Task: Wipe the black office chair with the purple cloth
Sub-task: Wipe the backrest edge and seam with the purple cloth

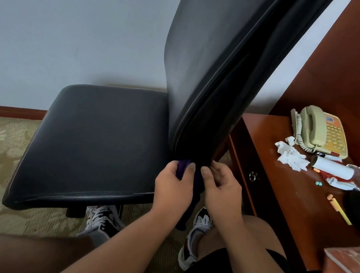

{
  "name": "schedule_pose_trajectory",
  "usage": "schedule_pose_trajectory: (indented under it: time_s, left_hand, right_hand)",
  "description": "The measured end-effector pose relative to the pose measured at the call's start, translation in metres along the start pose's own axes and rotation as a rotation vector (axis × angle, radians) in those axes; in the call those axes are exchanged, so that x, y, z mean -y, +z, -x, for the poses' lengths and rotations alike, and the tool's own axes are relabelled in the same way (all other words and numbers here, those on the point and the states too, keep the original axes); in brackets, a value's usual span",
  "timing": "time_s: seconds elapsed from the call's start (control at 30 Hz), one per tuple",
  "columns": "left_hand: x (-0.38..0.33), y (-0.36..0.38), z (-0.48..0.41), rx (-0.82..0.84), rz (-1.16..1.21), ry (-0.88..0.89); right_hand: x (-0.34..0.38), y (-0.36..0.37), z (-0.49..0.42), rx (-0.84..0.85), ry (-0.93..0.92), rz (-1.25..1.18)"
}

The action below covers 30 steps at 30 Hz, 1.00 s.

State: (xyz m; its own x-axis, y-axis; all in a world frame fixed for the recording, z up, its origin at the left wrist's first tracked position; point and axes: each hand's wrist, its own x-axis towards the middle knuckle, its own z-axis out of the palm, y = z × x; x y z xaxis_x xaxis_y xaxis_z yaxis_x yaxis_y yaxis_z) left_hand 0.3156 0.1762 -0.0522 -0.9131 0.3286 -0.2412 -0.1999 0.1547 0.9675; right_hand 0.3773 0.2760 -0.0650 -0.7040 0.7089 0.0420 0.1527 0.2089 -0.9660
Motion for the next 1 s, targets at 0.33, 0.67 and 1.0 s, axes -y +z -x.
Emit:
schedule_pose_trajectory:
  time_s: [0.33,0.67,1.0]
  left_hand:
    - [-0.008,-0.009,-0.006,0.053,-0.029,-0.163]
    - [-0.074,-0.031,0.004,-0.058,0.03,0.167]
    - [-0.037,-0.039,-0.008,0.059,-0.261,-0.05]
  right_hand:
    - [0.003,0.003,0.001,-0.02,0.01,0.002]
    - [0.005,0.004,0.005,-0.016,0.005,0.012]
    - [0.005,0.003,0.004,-0.022,-0.002,0.027]
